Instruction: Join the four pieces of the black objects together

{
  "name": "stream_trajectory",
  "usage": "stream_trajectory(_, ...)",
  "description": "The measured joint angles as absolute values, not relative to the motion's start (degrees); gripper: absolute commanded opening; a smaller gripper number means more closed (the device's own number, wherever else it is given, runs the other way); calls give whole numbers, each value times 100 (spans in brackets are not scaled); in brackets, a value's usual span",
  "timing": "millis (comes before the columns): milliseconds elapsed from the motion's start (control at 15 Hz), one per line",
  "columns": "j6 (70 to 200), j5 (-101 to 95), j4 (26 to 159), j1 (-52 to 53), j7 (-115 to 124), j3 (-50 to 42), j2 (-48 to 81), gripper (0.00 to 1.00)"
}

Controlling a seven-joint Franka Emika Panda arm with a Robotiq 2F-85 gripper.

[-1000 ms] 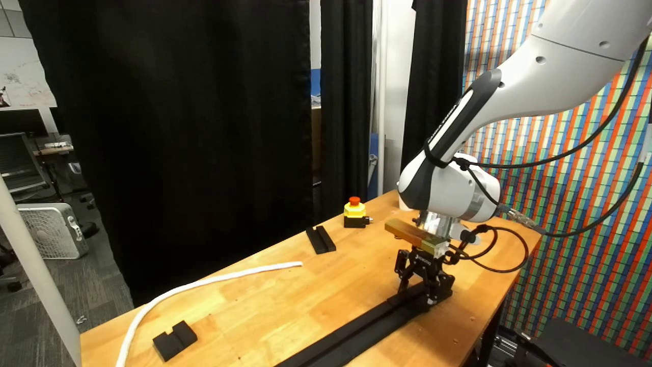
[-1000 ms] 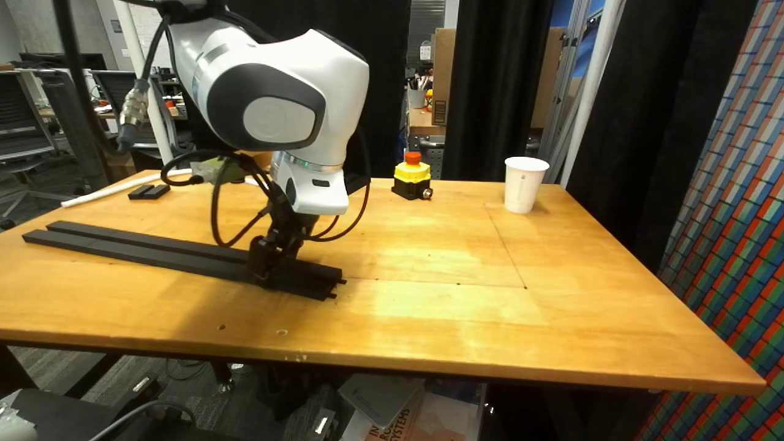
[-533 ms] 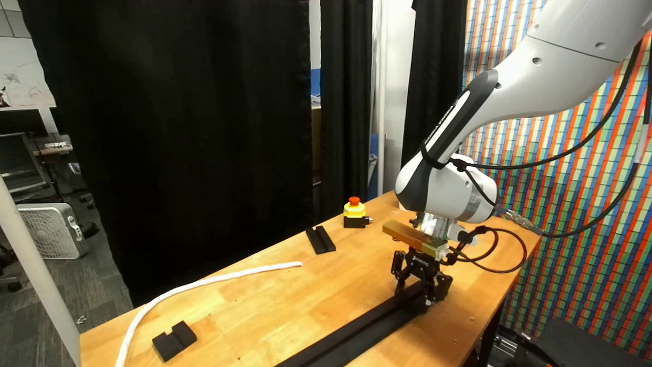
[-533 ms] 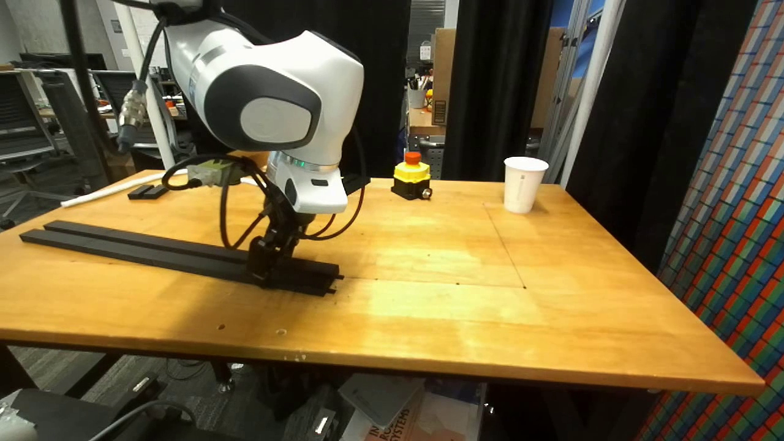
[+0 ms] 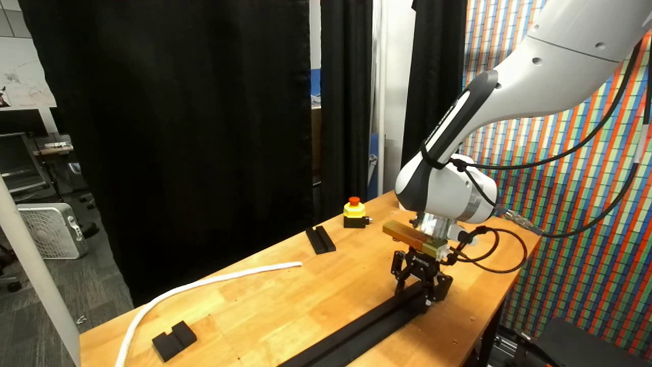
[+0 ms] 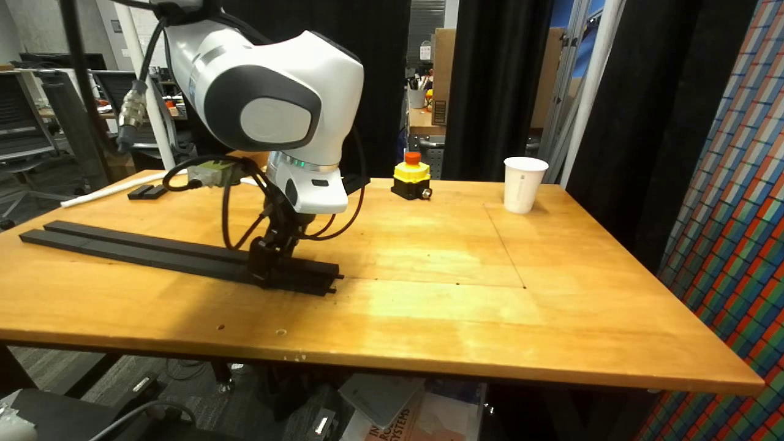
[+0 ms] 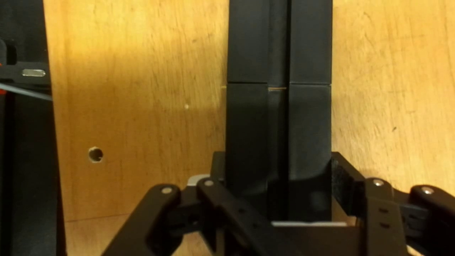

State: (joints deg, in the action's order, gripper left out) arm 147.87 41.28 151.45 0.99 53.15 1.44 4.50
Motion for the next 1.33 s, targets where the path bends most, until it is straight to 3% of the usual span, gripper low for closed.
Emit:
stream_trajectory(133,14801,4128,15138,105,5268,155,501,100)
stream_trajectory(400,15072,3895,15112,154,5131,163,541,100)
stream_trajectory(600,15208,2673,15201,152,5441,55,188,100)
stream_trajectory(933,14693,772,15670,85,5656,64,-1181,100)
stream_trajectory(1333,13142,490,15704,81,4473,208,-2992,100)
